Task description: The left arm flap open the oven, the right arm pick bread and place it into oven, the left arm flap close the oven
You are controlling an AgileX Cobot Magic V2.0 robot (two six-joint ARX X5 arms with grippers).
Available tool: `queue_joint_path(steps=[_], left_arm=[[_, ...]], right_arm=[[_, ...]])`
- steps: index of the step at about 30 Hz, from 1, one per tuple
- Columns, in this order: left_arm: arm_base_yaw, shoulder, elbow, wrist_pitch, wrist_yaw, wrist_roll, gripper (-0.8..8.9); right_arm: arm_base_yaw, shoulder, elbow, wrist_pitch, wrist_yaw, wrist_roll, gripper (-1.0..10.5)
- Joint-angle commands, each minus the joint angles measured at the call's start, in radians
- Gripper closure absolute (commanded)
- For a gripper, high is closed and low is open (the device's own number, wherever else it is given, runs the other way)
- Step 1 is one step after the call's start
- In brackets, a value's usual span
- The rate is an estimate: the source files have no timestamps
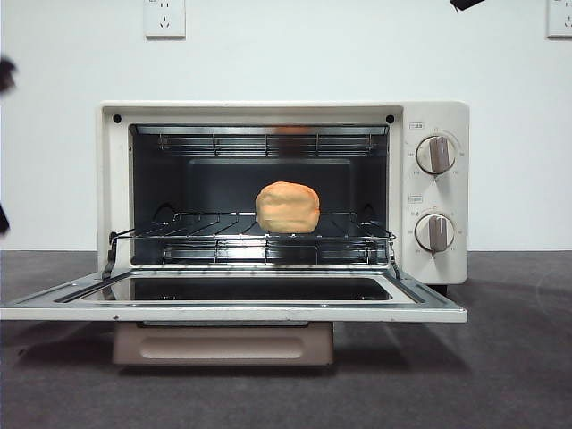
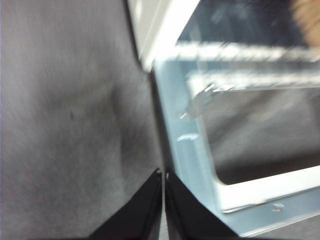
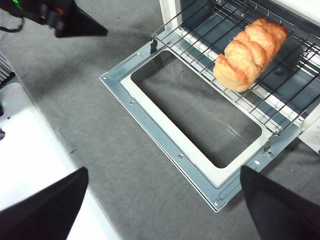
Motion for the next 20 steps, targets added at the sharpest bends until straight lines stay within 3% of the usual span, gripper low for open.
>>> queue_joint_path(steps=[1,11,20], left_arm=[[0.002,0.085,0.000,0.053,0.028,0.018,7.99],[0.009,0.340,0.000,0.199,0.058,0.031,7.99],[0.009,0.446,0.000,0.257,0.176,0.031,7.99]], right_arm=[[0.009,0.006,0.018,0.003,-0.002,-0.009,4.6],[0.009,0.006,0.018,0.003,-0.002,-0.008,4.6],[0.009,0.006,0.018,0.003,-0.002,-0.004,4.6]])
